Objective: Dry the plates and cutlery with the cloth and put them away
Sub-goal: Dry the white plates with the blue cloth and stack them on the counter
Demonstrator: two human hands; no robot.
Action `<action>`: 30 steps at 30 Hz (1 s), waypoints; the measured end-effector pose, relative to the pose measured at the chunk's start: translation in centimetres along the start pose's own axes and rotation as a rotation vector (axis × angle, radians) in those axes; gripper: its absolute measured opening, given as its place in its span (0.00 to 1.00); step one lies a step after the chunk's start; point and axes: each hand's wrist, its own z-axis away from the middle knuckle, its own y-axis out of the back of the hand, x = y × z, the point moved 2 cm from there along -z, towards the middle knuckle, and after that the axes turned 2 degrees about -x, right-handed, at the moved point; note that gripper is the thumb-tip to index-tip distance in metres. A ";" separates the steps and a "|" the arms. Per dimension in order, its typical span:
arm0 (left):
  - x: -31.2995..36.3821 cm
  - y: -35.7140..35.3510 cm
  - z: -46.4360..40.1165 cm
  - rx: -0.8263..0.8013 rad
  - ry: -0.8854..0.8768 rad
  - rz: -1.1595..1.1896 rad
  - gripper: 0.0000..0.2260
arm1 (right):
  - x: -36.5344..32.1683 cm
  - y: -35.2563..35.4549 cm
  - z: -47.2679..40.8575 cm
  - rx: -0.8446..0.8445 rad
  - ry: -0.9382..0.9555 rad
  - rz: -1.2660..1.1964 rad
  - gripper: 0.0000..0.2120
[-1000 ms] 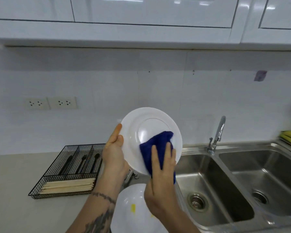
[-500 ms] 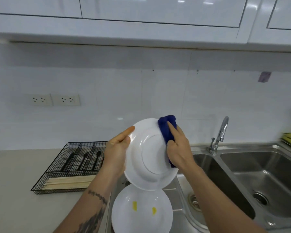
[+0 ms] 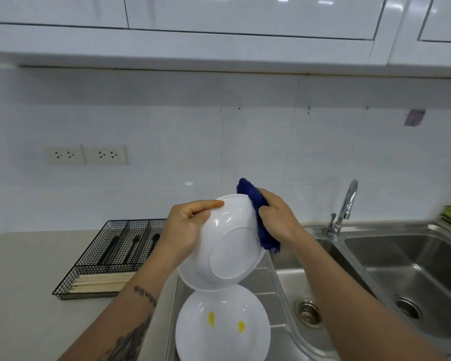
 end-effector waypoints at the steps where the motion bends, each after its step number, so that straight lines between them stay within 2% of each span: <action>1: 0.3 0.3 -0.2 -0.006 -0.030 -0.039 0.20 | -0.3 0.3 0.1 -0.045 0.043 0.031 0.26; 5: 1.3 1.9 -1.0 -0.019 -0.221 -0.223 0.20 | -0.9 0.8 0.6 -0.034 0.233 0.065 0.25; 7: 1.4 2.3 -1.3 0.036 -0.286 -0.285 0.14 | -1.0 0.6 1.0 0.041 0.326 0.096 0.25; 9: 0.5 2.3 -1.2 0.136 -0.266 -0.215 0.12 | -0.8 0.0 1.5 0.111 0.431 0.140 0.26; 11: -0.7 1.8 -0.7 0.240 -0.171 -0.062 0.11 | -0.4 -1.0 1.9 0.140 0.491 0.160 0.28; 14: -1.2 0.6 -0.2 0.334 0.103 0.532 0.14 | 0.1 -2.3 2.8 0.185 0.572 0.269 0.29; 15: -1.2 0.4 -0.5 0.396 0.184 0.648 0.14 | 0.4 -2.6 3.1 0.184 0.581 0.310 0.29; 18: -1.8 0.6 -1.3 0.549 0.294 0.590 0.24 | 1.2 -3.4 3.9 0.124 0.586 0.405 0.29; 21: -2.6 1.3 -1.5 0.581 0.328 0.597 0.31 | 2.3 -3.7 4.7 0.006 0.577 0.546 0.30; 24: -3.3 2.2 -0.6 0.574 0.328 0.527 0.29 | 3.9 -3.3 4.7 -0.140 0.460 0.567 0.31; 30: -6.2 1.8 1.3 0.443 0.325 0.501 0.20 | 5.2 -2.5 3.4 -0.162 0.152 0.541 0.28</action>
